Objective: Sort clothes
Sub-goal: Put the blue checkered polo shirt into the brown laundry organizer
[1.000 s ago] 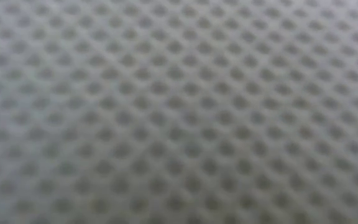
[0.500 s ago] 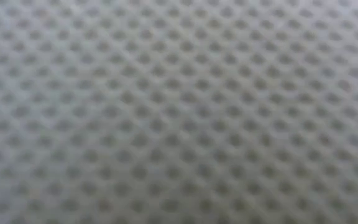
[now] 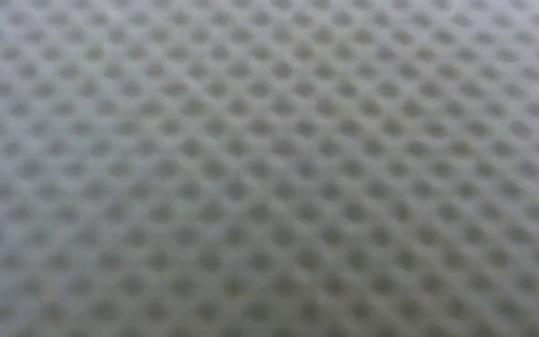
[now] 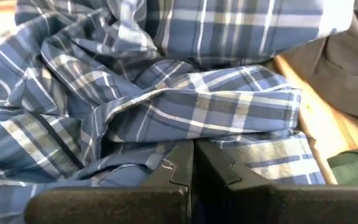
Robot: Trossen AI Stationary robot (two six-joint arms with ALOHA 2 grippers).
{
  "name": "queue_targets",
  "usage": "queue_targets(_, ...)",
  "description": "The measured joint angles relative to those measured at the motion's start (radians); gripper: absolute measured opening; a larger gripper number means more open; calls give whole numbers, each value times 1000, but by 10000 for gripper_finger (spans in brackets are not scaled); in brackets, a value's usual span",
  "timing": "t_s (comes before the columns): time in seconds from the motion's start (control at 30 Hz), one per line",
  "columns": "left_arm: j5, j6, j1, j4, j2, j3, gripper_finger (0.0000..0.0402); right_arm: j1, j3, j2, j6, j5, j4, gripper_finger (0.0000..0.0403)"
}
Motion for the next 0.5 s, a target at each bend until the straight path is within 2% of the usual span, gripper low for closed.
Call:
queue_targets(0.13,83,67,-4,56,82,52,0,0,2,-25,15,14,0,9)
queue_targets(0.23,108,141,-11,66,154,135,0,0,8,-46,19,46,1,9)
queue_targets(0.5,203,290,-7,-32,383,364,0,7,57,-63,10,111,12,9)
